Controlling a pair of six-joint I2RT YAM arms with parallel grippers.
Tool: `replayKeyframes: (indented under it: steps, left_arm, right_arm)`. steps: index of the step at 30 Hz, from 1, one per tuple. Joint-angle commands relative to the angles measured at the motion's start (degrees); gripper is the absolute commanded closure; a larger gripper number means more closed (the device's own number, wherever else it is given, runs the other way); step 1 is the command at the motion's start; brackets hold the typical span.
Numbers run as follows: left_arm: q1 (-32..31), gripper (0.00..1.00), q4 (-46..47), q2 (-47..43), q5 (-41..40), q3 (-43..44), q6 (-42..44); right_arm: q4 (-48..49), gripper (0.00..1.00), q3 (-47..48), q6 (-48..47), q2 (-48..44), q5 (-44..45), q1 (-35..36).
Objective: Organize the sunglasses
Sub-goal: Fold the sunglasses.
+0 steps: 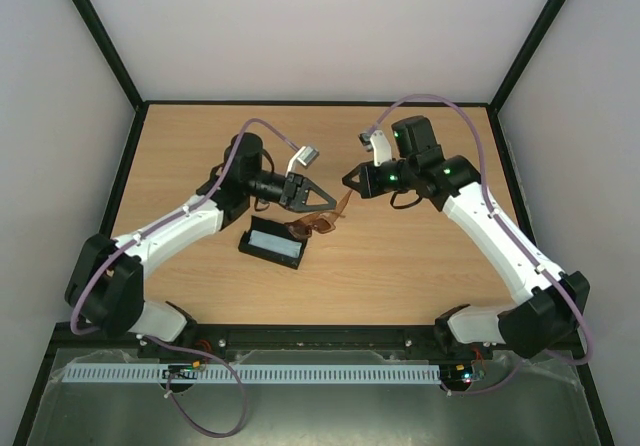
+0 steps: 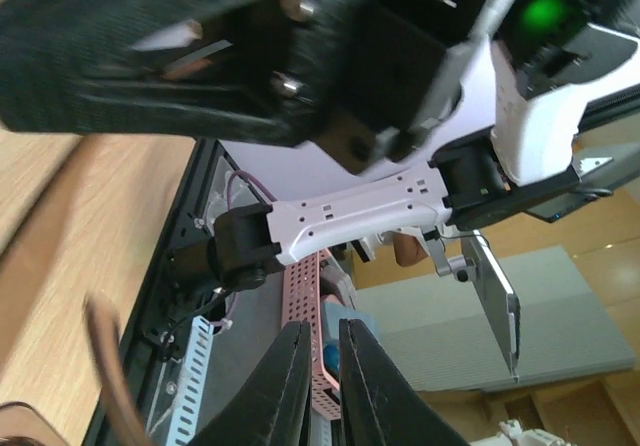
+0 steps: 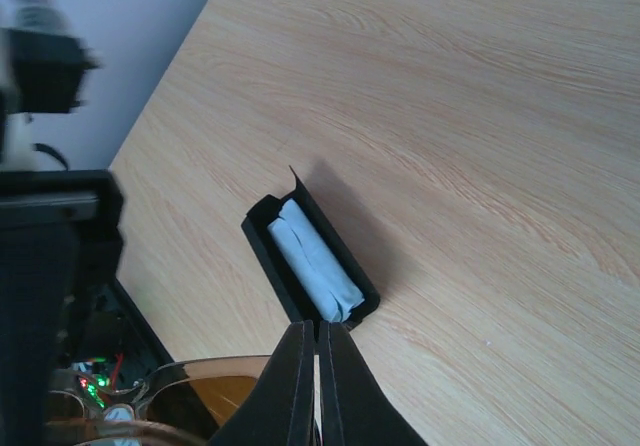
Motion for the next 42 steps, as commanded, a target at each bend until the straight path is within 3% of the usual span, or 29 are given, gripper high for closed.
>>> replayKeyframes:
  steps: [1,9,16,24,29,33,42]
  left_arm:
    - [0.47,0.88,1.62,1.42,-0.40,-0.18,0.28]
    - [1.11,0.89,0.38,2.17,-1.06,-0.21,1.24]
    - [7.60,0.87,-2.23,1.36,-6.73,4.05,1.34]
    - [11.75,0.82,-19.09,1.56,-19.43,9.39,11.53]
    - [12.26,0.77,-20.55,2.41,-22.38,4.82,13.15]
    - [12.16,0.66,-22.06,4.36,-19.05,3.44,15.61]
    - [11.98,0.27,-19.99,1.40,-10.16,-0.95,11.66]
  right_arm:
    - [-1.77,0.99,0.89,-0.62,-1.62,-0.52,0.68]
    - [-1.88,0.98,0.96,-0.53,-1.72,1.18,0.71]
    - [-2.48,0.99,0.61,0.29,-0.97,8.10,0.85]
    - [-5.05,0.99,1.47,2.81,1.29,27.16,0.84]
    - [-5.78,0.99,1.46,3.21,3.60,35.70,0.90]
    - [-4.20,0.99,0.94,3.06,3.80,34.06,0.98]
    - [-7.40,0.99,2.93,-0.44,1.17,29.72,2.91]
